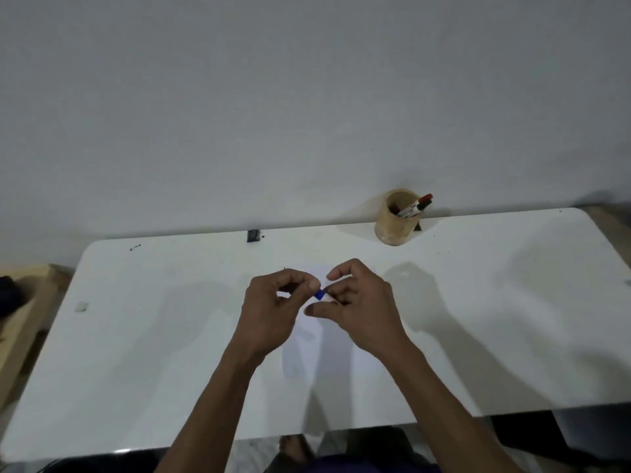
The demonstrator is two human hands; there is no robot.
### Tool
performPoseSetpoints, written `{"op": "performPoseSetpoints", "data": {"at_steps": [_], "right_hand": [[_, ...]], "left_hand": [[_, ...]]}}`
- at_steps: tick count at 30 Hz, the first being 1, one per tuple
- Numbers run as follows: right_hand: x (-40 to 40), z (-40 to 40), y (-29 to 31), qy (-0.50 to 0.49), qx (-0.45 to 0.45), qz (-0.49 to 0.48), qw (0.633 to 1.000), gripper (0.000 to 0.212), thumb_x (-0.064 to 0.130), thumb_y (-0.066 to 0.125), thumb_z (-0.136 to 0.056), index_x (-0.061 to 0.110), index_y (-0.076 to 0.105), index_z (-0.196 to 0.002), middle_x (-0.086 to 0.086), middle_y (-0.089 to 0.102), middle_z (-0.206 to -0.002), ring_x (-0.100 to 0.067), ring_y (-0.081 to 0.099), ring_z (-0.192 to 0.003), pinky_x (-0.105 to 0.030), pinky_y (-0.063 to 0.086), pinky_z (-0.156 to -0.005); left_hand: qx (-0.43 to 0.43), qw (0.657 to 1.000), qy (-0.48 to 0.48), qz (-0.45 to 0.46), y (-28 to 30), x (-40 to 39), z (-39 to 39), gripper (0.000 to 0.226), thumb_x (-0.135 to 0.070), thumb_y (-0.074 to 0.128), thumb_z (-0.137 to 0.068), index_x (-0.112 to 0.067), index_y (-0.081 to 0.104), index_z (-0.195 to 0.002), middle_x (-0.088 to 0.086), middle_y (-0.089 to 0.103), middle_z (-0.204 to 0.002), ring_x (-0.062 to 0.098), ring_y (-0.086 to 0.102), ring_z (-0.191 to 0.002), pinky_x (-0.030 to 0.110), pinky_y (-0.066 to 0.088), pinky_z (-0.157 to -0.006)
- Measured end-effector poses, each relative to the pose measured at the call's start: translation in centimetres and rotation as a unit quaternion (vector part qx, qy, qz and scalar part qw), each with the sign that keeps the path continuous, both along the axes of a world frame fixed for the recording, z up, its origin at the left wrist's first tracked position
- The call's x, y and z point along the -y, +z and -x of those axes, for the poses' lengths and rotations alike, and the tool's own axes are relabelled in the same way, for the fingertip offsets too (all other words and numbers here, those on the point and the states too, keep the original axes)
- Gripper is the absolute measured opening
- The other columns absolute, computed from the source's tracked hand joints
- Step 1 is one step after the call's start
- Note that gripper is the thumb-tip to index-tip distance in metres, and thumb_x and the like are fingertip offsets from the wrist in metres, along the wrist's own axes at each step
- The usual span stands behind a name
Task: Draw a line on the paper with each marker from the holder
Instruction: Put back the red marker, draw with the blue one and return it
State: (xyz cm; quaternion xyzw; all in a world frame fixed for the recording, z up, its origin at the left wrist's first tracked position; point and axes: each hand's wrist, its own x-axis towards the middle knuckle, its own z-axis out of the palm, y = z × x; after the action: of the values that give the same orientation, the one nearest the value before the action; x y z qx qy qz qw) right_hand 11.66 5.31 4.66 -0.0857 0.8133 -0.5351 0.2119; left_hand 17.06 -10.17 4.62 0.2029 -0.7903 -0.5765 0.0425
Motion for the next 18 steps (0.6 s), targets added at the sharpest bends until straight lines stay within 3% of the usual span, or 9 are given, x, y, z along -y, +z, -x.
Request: {"op": "performPoseSetpoints", "data": {"at_steps": [4, 6, 9, 11, 15, 18], "right_hand": [[0.4, -1.6, -0.3, 0.072, -0.037, -0.043, 0.996, 0.030, 0.018, 0.094, -0.068, 0.023, 0.072, -0.088, 0.011, 0.073, -0.084, -0.012, 0.065, -0.068, -0.015, 0.049, -0.051], [0.3, -2.3, -0.7, 0.048, -0.030, -0.028, 0.998, 0.025, 0.013, 0.093, -0.069, 0.019, 0.076, -0.086, 0.008, 0.075, -0.081, -0.007, 0.067, -0.065, -0.017, 0.052, -0.055], [0.6, -3.5, -0.9, -0.052, 0.044, 0.103, 0.992, 0.028, -0.002, 0.090, -0.069, 0.003, 0.073, -0.091, -0.012, 0.079, -0.083, -0.013, 0.071, -0.067, -0.025, 0.058, -0.060], [1.3, -4.3, -0.9, -0.128, 0.100, 0.186, 0.969, 0.033, -0.005, 0.087, -0.069, 0.002, 0.070, -0.096, -0.017, 0.078, -0.082, -0.019, 0.072, -0.067, -0.027, 0.058, -0.060], [3.4, -6.1, -1.2, -0.216, 0.211, 0.330, 0.894, 0.031, 0.011, 0.082, -0.070, 0.005, 0.069, -0.098, -0.008, 0.073, -0.077, -0.019, 0.069, -0.067, -0.025, 0.058, -0.062], [5.2, -6.9, -1.7, -0.199, 0.209, 0.304, 0.908, 0.027, 0.022, 0.079, -0.079, 0.006, 0.071, -0.098, -0.008, 0.076, -0.083, -0.019, 0.073, -0.073, -0.028, 0.059, -0.065]], "left_hand": [[-0.005, 0.994, 0.081, -0.073, -0.7, 2.6, -2.7, 0.012, -0.021, 0.068, -0.094, -0.017, 0.075, -0.086, -0.010, 0.075, -0.070, 0.004, 0.066, -0.066, 0.021, 0.057, -0.070], [-0.008, 0.988, 0.113, -0.103, -1.3, 3.9, -4.0, 0.010, -0.018, 0.067, -0.094, -0.014, 0.075, -0.089, -0.005, 0.074, -0.068, 0.009, 0.066, -0.065, 0.029, 0.058, -0.073], [-0.008, 0.987, 0.093, -0.128, -1.9, 5.1, -5.7, 0.009, -0.016, 0.069, -0.093, -0.013, 0.077, -0.090, -0.002, 0.072, -0.070, 0.013, 0.062, -0.066, 0.032, 0.057, -0.077], [-0.006, 0.988, 0.063, -0.138, -2.0, 5.4, -6.6, 0.006, -0.015, 0.073, -0.089, -0.014, 0.079, -0.091, 0.001, 0.070, -0.073, 0.013, 0.059, -0.067, 0.028, 0.055, -0.074], [0.000, 0.990, 0.046, -0.137, -2.4, 5.7, -7.1, 0.007, -0.014, 0.072, -0.090, -0.017, 0.079, -0.088, -0.001, 0.070, -0.071, 0.011, 0.059, -0.065, 0.022, 0.054, -0.071], [0.009, 0.992, 0.022, -0.127, -2.5, 5.7, -6.9, 0.011, -0.021, 0.071, -0.091, -0.015, 0.079, -0.087, -0.002, 0.070, -0.069, 0.010, 0.060, -0.063, 0.022, 0.055, -0.069]]}}
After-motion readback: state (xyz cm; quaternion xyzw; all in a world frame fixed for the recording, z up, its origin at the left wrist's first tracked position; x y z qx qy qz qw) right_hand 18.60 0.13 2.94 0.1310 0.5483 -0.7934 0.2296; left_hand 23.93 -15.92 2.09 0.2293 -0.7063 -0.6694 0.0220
